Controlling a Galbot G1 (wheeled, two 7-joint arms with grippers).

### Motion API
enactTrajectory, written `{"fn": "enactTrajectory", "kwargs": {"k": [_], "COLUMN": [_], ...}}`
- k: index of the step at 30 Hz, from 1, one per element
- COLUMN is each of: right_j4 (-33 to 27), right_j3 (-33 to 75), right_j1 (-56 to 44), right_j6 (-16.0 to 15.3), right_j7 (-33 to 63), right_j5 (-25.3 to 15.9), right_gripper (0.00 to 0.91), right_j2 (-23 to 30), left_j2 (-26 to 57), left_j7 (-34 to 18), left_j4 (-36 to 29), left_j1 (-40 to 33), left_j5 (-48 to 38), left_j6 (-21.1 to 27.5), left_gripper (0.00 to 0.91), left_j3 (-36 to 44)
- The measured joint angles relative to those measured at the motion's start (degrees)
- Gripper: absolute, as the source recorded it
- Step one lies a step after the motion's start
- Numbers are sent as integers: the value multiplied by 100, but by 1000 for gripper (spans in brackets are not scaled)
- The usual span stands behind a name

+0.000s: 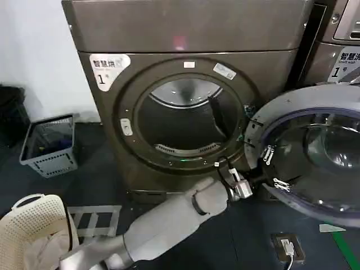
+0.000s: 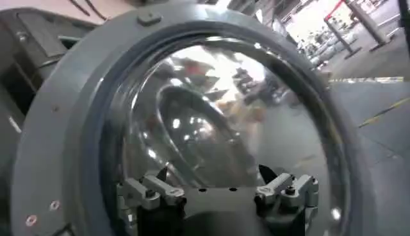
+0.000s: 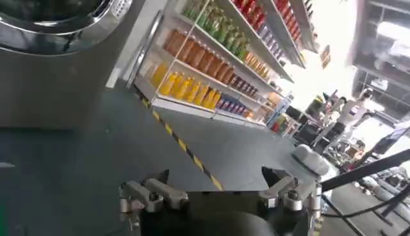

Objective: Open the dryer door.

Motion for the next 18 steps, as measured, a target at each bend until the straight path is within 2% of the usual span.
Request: {"fn": "enactTrajectory", "kwargs": {"k": [14,18], "right_j4": [24,20], "right_j3": [-29,-29], "right_j1": [11,34], "right_j6": [-18,-66], "right_j7": [-34,-34], "right_j5": [4,-18], "right_gripper": [907,907], "right_j2": [4,-13], "left_j2": [29,149], "left_j7": [45,268], "left_j4": [-33,-201], "left_j1": [35,109], "left_j5": [-38,-75], "left_j6": [-37,76], "left_gripper": [907,907], "left_j3": [-26,-25]}}
